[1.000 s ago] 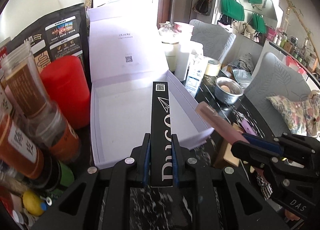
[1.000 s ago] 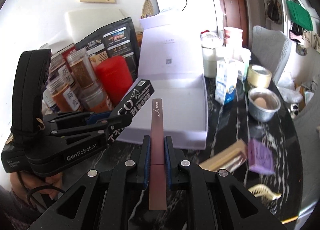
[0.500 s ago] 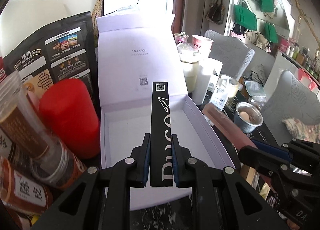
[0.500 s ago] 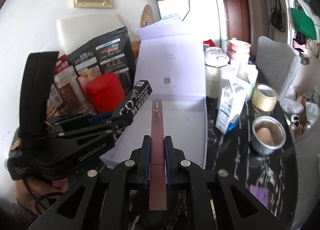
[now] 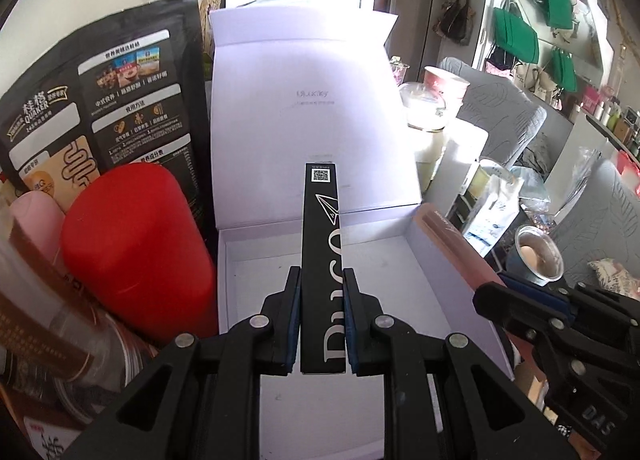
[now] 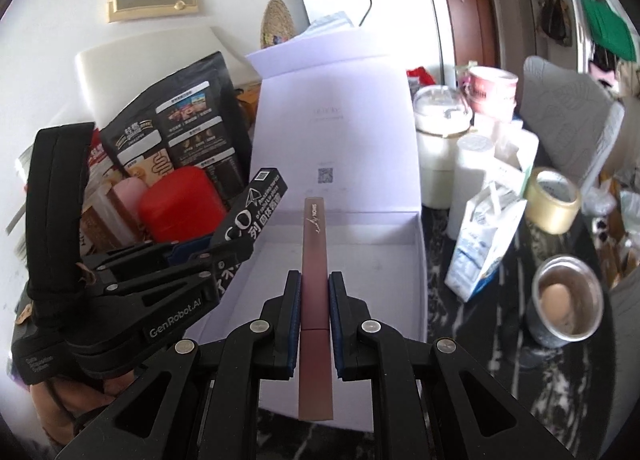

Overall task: Organize rigid objects
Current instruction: 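Lower both held items into the white box and open both grippers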

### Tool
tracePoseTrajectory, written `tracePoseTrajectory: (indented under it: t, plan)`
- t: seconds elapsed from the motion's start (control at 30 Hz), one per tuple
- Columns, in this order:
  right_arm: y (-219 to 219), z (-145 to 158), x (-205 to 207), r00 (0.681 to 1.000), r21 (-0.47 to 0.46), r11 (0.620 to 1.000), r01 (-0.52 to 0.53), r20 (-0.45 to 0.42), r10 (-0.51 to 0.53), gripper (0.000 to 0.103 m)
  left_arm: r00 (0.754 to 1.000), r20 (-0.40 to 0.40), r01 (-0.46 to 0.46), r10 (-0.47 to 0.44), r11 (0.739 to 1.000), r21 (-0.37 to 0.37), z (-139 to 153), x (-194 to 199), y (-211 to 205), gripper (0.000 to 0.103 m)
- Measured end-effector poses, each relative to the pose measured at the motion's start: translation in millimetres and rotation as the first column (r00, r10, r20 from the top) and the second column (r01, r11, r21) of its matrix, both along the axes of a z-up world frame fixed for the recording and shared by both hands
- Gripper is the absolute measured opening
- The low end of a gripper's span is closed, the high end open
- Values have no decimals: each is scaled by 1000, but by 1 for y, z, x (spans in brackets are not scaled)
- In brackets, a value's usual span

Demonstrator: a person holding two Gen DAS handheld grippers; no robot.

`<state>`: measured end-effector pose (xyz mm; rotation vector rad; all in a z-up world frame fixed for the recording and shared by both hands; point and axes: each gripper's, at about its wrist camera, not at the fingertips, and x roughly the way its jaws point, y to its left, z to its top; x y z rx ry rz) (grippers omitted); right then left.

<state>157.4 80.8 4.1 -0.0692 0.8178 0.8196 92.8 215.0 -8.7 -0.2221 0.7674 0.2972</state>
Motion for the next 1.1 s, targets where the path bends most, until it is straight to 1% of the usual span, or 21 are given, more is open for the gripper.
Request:
tracePoseTrajectory:
  t: [0.1, 0.2, 0.3, 0.4, 0.5, 0.57, 0.63, 0.8, 0.87, 0.97, 1.03, 1.07, 1.1]
  plan:
    - [5, -13, 10, 999, -2, 999, 37, -17, -37, 13, 999, -33, -9, 9, 1000, -1, -10, 7, 7, 18]
    - [12, -23, 17, 998, -41, 998, 55, -19, -55, 13, 998, -58, -10, 10, 1000, 1, -22, 13, 7, 18]
    - [18, -35, 19, 998, -70, 997, 44, -33, -46, 13, 996, -94, 5, -6, 1000, -13, -33, 17, 8, 18]
    - [26, -46, 20, 998, -102, 994, 38, -42, -43, 13, 993, -111, 20, -26, 998, -58, -42, 22, 11, 18]
    - [31, -57, 21, 998, -127, 991, 37, -55, -44, 13, 990, -138, 18, -25, 998, -57, -52, 26, 12, 18]
    - [33, -61, 22, 997, -142, 989, 43, -55, -52, 13, 987, -156, 12, -21, 998, -60, -58, 30, 12, 18]
    - [34, -65, 23, 997, -170, 984, 60, -36, -67, 13, 984, -176, 5, -16, 998, -58, -66, 33, 12, 18]
    - [31, -71, 27, 996, -187, 980, 74, -35, -82, 13, 977, -211, 17, -32, 997, -72, -78, 38, 9, 18]
    - [30, -74, 30, 996, -194, 978, 75, -41, -85, 13, 975, -220, 19, -36, 997, -78, -81, 39, 8, 18]
    - [29, -77, 32, 994, -218, 971, 95, -29, -104, 14, 977, -208, 18, -32, 997, -69, -76, 40, 6, 18]
    - [28, -74, 32, 994, -208, 973, 98, -28, -106, 14, 979, -200, 22, -36, 997, -74, -73, 40, 7, 18]
    - [27, -73, 32, 994, -203, 974, 99, -31, -107, 16, 979, -203, 20, -36, 996, -82, -72, 41, 8, 18]
    - [26, -72, 33, 993, -200, 975, 102, -33, -111, 25, 976, -212, 18, -37, 996, -89, -72, 41, 8, 18]
